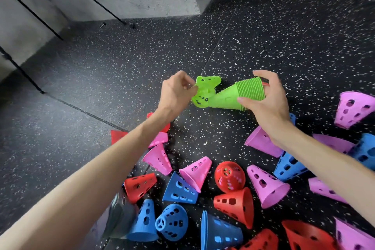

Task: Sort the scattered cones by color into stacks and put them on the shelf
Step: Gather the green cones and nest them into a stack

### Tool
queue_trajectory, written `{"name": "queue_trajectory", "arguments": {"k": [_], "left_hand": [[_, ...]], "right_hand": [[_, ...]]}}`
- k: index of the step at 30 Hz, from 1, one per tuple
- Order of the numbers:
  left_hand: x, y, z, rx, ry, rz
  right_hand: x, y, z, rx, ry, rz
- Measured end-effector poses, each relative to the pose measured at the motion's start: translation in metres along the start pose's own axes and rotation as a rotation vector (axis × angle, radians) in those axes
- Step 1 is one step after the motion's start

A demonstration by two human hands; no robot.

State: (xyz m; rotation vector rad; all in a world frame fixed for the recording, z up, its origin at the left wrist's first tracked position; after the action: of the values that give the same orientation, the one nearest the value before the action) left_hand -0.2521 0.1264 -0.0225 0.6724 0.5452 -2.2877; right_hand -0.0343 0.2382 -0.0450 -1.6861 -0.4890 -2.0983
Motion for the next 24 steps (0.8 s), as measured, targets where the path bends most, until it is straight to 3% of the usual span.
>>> {"name": "queue_trajectory", "arguments": {"k": [9, 15, 24], "left_hand": [[-0.033, 0.048, -0.045, -0.014, 0.302, -0.098], [-0.046, 0.066, -0.057, 0.125, 0.388, -0.161], [-0.046, 0.068, -0.057, 0.146, 0.504, -0.052]], "right_hand": [[0.0, 0.001, 0.005, -0.084, -0.026, -0.044], [0.001, -0.002, 0.007, -0.065, -0.079, -0.043], [-0.011, -0.004, 0.007, 0.005, -0.075, -0.049]]}}
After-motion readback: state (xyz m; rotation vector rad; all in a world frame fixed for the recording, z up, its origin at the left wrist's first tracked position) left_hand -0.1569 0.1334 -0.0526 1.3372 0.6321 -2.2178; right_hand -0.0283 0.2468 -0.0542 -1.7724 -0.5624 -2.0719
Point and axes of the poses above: each hand's wrist, its own y-axis away from the middle knuckle, its own z-axis out of the back of the hand, x = y × z, the point moved 2 cm from there along -y, towards the middle knuckle, and after that the axes turned 1 degree about -x, right-handed, at the moved point
